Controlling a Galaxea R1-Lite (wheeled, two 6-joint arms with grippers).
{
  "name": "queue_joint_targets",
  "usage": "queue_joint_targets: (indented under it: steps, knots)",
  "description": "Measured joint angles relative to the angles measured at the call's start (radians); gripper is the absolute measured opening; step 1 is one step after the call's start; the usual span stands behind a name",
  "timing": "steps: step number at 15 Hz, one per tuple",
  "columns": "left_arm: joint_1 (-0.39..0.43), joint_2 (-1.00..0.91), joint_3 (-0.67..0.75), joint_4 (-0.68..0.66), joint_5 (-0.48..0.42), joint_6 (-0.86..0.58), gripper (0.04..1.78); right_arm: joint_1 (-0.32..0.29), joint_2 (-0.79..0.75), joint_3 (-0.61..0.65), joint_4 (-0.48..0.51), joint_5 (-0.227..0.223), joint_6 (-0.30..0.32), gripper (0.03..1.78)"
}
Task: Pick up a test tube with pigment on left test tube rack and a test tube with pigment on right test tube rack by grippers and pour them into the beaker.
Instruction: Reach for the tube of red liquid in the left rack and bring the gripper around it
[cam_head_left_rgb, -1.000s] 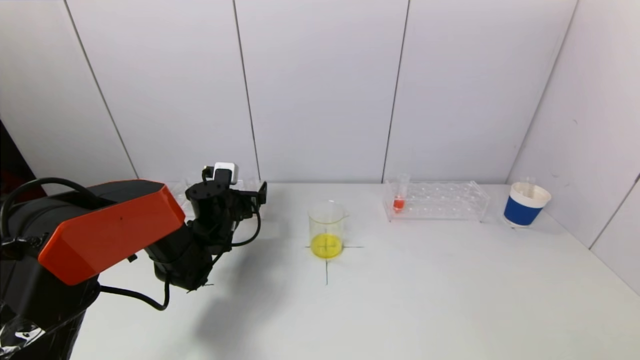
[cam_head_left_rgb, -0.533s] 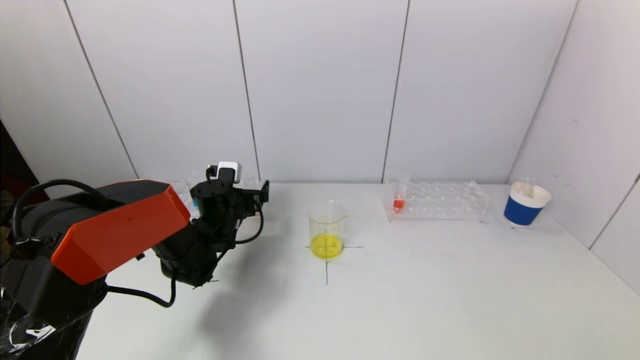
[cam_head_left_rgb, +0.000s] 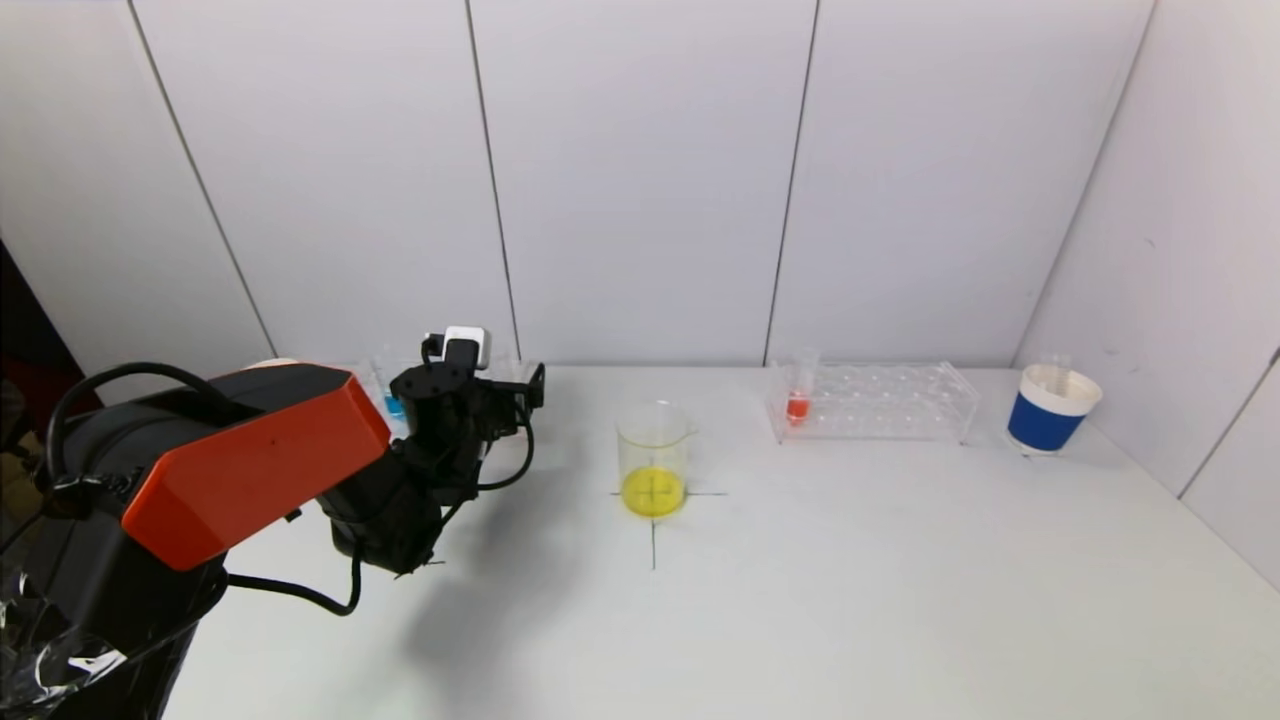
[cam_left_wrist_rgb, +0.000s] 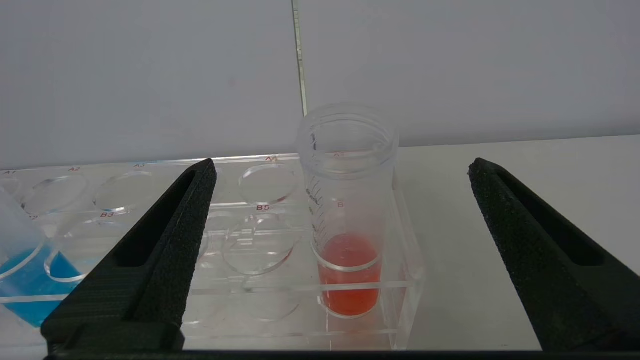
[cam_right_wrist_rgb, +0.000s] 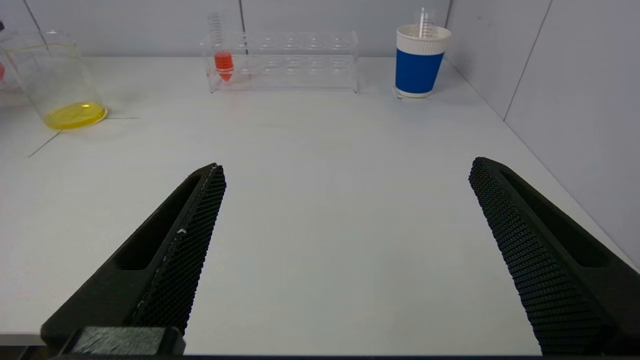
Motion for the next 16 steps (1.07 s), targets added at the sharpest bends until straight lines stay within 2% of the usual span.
queue_joint_targets:
  steps: [16]
  knots:
    - [-0.003, 0.021, -0.049, 0.02, 0.004, 0.002, 1.76, 0.0, 0.0, 0.0, 0.0, 0.0, 0.0, 1.77]
